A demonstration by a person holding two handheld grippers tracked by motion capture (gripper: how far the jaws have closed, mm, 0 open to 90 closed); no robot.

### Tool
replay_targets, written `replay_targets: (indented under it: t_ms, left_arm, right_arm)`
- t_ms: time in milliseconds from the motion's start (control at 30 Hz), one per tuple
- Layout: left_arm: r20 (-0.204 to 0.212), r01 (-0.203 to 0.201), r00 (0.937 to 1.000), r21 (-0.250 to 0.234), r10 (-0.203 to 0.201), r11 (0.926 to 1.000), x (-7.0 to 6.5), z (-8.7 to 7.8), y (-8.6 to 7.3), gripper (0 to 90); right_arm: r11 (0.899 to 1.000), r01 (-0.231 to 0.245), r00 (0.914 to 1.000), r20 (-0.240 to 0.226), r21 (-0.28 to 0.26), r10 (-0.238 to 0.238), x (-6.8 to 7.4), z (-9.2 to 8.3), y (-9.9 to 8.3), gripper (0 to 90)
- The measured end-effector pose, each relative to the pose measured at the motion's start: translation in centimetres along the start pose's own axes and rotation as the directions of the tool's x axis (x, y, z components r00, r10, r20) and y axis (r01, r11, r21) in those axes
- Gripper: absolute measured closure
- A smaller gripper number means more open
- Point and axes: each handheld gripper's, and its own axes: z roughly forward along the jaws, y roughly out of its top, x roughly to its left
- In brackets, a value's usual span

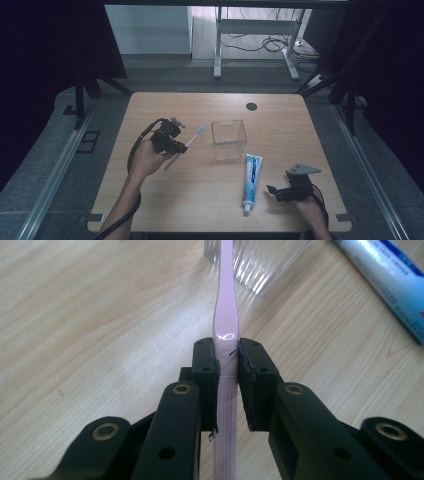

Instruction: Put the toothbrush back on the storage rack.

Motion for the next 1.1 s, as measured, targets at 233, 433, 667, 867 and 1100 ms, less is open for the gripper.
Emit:
replay_targets:
  t_ms: [233, 433, 667, 867, 1100]
  left_arm:
    - [-0.003, -0.016, 0.9999, -0.037, 0.016, 0.9992, -0.4, -0.7, 0.8, 78.7]
    - [0.001, -0.03, 0.9995, -0.067, 0.03, 0.9973, -0.9, -0.9, 1.5, 78.7]
    - [-0.002, -0.043, 0.9991, -0.093, 0.043, 0.9947, -1.4, -1.1, 2.4, 78.7]
    - [-0.001, -0.05, 0.9988, -0.123, 0.05, 0.9912, -1.8, -1.3, 3.1, 78.7]
    - [0.0, -0.056, 0.9984, -0.153, 0.057, 0.9867, -2.2, -1.1, 4.0, 78.7]
  right_arm:
    - [1.0, -0.001, 1.0, 0.004, 0.003, 0.001, 0.0, 0.0, 0.0, 0.0]
    - [1.0, 0.004, 1.0, 0.007, -0.005, -0.004, 0.0, -0.1, 0.0, 0.0]
    - [1.0, 0.006, 0.9999, 0.008, -0.004, -0.006, 0.0, -0.1, 0.0, 0.0]
    - [1.0, 0.007, 0.9999, 0.008, -0.002, -0.007, 0.0, -0.1, 0.0, 0.0]
    - [1.0, 0.007, 0.9999, 0.01, -0.002, -0.007, 0.0, -0.1, 0.0, 0.1]
